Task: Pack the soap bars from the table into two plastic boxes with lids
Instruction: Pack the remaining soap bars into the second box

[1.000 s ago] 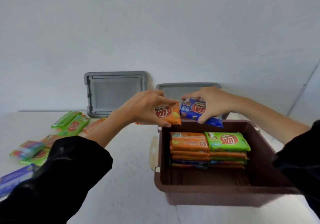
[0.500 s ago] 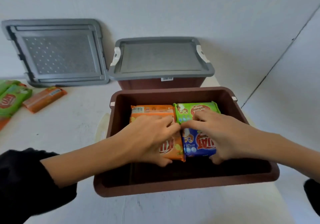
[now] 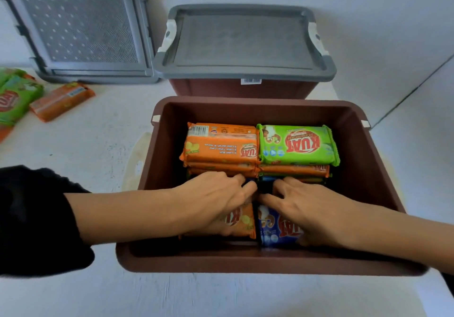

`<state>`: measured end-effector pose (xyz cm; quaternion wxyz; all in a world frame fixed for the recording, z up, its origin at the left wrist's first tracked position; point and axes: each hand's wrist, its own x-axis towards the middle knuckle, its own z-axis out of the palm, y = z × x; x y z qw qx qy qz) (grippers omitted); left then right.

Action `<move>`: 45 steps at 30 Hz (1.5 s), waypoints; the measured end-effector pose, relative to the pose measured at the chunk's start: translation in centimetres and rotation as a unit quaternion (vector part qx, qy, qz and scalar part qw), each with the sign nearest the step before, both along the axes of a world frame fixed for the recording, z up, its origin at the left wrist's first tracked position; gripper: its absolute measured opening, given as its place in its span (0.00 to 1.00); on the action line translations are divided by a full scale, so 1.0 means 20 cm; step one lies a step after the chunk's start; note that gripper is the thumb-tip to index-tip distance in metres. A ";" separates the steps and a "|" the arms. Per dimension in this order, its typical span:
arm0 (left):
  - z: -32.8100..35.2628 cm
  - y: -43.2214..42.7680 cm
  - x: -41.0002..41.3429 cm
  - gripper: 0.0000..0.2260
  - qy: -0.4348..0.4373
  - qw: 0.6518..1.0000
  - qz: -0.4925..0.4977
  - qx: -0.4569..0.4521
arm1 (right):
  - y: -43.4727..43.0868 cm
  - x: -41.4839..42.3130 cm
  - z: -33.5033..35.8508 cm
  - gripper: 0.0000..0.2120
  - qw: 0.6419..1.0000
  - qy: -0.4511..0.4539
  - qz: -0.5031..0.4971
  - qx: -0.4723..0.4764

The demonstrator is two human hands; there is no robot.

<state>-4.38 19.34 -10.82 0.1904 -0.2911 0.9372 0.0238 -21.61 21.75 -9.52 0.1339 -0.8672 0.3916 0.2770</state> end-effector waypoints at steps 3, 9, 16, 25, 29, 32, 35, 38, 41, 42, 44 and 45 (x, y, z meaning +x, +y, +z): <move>0.00 -0.01 0.00 0.32 -0.018 0.999 0.009 0.033 | -0.02 0.00 -0.02 0.37 1.000 -0.010 -0.017 0.008; 0.00 0.01 0.00 0.36 -0.045 0.996 -0.014 0.074 | -0.02 0.02 -0.03 0.33 1.000 -0.025 -0.005 0.009; 0.00 0.01 0.00 0.35 -0.039 0.996 -0.013 0.077 | -0.03 0.02 -0.01 0.33 0.999 -0.040 -0.008 0.007; 0.34 -0.10 0.23 0.11 0.339 0.936 0.085 0.036 | -0.24 0.16 0.37 0.16 0.984 -0.162 -0.023 -0.066; 0.48 -0.16 0.59 0.09 0.421 0.887 0.178 -0.063 | -0.38 0.45 0.51 0.17 0.958 -0.269 -0.021 -0.101; 0.51 -0.16 0.96 0.09 0.417 0.855 0.280 -0.127 | -0.50 0.77 0.52 0.18 0.941 -0.320 0.024 -0.112; 0.45 -0.09 1.37 0.13 0.380 0.821 0.397 -0.152 | -0.59 1.15 0.48 0.20 0.932 -0.340 0.080 -0.101; 0.34 0.01 1.78 0.24 0.309 0.777 0.533 -0.130 | -0.63 1.54 0.40 0.21 0.922 -0.358 0.117 -0.088; 0.19 0.15 2.13 0.28 0.240 0.722 0.644 -0.077 | -0.62 1.93 0.26 0.24 0.921 -0.358 0.144 -0.058; 0.14 0.19 2.21 0.31 0.221 0.708 0.669 -0.053 | -0.62 2.05 0.21 0.25 0.922 -0.351 0.155 -0.048; 0.04 0.25 2.34 0.35 0.210 0.685 0.698 -0.012 | -0.61 2.25 0.08 0.26 0.929 -0.327 0.171 -0.036; -0.01 0.27 2.37 0.36 0.218 0.679 0.701 0.004 | -0.60 2.34 0.01 0.27 0.932 -0.315 0.173 -0.035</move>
